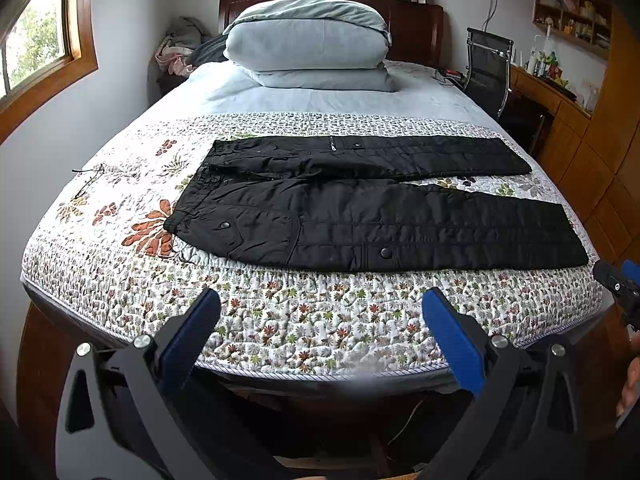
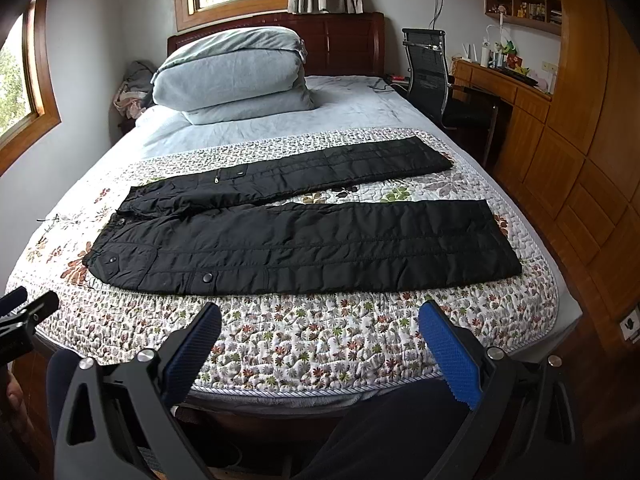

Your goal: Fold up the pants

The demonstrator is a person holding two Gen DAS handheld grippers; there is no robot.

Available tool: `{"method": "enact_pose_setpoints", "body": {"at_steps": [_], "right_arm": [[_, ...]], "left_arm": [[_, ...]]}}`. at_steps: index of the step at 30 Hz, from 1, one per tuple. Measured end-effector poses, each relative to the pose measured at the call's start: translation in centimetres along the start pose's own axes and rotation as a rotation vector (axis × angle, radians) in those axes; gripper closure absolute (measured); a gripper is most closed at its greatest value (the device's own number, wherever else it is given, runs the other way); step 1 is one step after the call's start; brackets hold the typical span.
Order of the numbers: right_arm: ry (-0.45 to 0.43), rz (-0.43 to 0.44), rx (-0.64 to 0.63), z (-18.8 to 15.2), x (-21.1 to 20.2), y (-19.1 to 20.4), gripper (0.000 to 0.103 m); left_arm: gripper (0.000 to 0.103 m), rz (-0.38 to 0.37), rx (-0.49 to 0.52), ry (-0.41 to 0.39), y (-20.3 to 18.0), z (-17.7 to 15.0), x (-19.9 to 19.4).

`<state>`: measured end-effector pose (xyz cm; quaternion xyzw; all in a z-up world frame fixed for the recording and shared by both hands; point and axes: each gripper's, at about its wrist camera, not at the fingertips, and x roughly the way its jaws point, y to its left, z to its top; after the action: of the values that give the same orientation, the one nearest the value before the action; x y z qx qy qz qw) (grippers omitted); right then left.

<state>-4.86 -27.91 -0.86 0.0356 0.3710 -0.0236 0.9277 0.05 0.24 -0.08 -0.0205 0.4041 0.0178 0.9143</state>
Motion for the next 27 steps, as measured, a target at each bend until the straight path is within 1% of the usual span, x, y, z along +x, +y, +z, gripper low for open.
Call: {"method": "enact_pose_setpoints", "body": {"at_steps": [27], "right_arm": [[-0.005,-0.003,-0.006,0.38,-0.28,0.06,0.003]], "left_arm": [[0.003,0.005,0.000,-0.010,-0.06,0.47,-0.34]]}}
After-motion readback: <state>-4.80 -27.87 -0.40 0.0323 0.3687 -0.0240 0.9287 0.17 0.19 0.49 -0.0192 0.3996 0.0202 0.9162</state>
